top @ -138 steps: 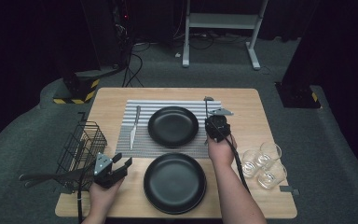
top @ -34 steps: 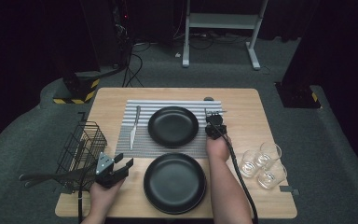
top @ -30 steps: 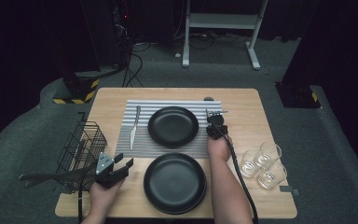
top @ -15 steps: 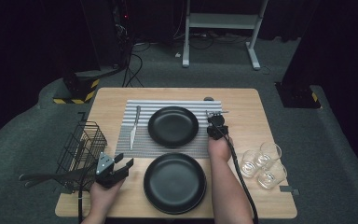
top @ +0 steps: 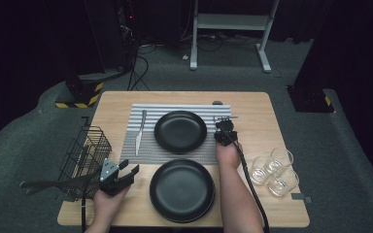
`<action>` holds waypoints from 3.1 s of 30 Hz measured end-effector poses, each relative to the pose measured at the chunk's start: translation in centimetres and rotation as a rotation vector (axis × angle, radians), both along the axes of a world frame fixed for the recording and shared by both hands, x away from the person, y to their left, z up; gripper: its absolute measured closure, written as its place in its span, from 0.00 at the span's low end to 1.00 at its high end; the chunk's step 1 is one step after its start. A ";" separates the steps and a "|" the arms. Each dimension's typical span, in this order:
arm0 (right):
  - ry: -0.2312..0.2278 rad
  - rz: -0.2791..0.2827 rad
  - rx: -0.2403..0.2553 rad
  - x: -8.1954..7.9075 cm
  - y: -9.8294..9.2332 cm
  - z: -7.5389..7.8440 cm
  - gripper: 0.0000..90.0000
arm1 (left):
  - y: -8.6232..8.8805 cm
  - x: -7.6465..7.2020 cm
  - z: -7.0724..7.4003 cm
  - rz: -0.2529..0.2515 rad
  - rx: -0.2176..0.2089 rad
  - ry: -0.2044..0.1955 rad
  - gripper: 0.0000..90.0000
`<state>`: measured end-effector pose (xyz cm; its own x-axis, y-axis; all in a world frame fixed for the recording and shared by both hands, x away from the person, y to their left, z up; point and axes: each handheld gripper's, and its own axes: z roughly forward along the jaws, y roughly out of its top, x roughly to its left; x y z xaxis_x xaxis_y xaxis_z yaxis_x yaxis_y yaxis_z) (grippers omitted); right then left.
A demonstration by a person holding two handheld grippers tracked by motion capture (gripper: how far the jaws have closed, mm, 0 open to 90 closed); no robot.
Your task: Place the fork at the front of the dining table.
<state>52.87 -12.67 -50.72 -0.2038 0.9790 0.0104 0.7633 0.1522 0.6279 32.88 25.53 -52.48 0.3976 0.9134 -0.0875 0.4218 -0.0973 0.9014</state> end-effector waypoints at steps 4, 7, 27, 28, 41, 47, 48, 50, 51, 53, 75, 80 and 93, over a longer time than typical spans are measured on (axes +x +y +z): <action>-0.003 0.002 0.002 -0.1 -0.2 0.1 0.80 | 0.0 0.0 0.0 -0.001 0.000 0.000 0.52; -0.003 0.016 0.011 -0.4 -0.3 0.4 0.75 | 0.0 -0.1 0.0 0.001 -0.003 0.001 0.52; -0.027 0.071 0.022 -4.0 0.0 3.2 0.50 | 0.0 0.0 0.0 0.006 0.000 0.005 0.51; -0.029 0.075 0.016 -4.3 0.0 3.2 0.51 | 0.0 0.0 0.0 0.006 0.000 0.005 0.51; -0.029 0.062 0.005 -6.6 0.4 3.4 0.55 | 0.0 0.0 0.0 0.002 -0.002 0.006 0.51; -0.032 0.055 -0.013 -7.7 0.4 3.0 0.55 | 0.0 0.0 0.0 0.003 -0.002 0.008 0.51; -0.032 0.054 -0.008 -7.8 0.3 3.0 0.55 | -0.1 0.0 0.0 0.002 -0.002 0.008 0.51; -0.050 0.054 -0.001 -8.2 0.1 2.9 0.56 | -0.1 0.0 0.0 0.000 -0.002 0.008 0.51; -0.047 0.050 0.001 -8.3 0.0 2.8 0.56 | -0.1 0.0 0.0 0.001 -0.002 0.009 0.51; -0.044 0.045 0.007 -8.6 -0.2 2.8 0.57 | -0.1 0.0 0.0 0.000 -0.002 0.010 0.51; -0.024 0.044 -0.009 -9.9 -0.4 0.4 0.70 | -0.1 0.1 0.0 -0.006 0.003 0.016 0.51; -0.029 0.047 -0.025 -9.9 -0.4 0.1 0.78 | -0.1 0.1 0.0 -0.006 0.003 0.017 0.51; -0.032 0.054 -0.026 -9.9 -0.1 -0.1 0.89 | -0.1 0.1 0.0 -0.006 0.002 0.015 0.51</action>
<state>42.96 -12.74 -50.81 -0.2563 0.9664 -0.0218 0.7332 0.2091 0.6471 32.98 25.45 -52.51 0.4013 0.9113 -0.0917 0.4347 -0.1014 0.8949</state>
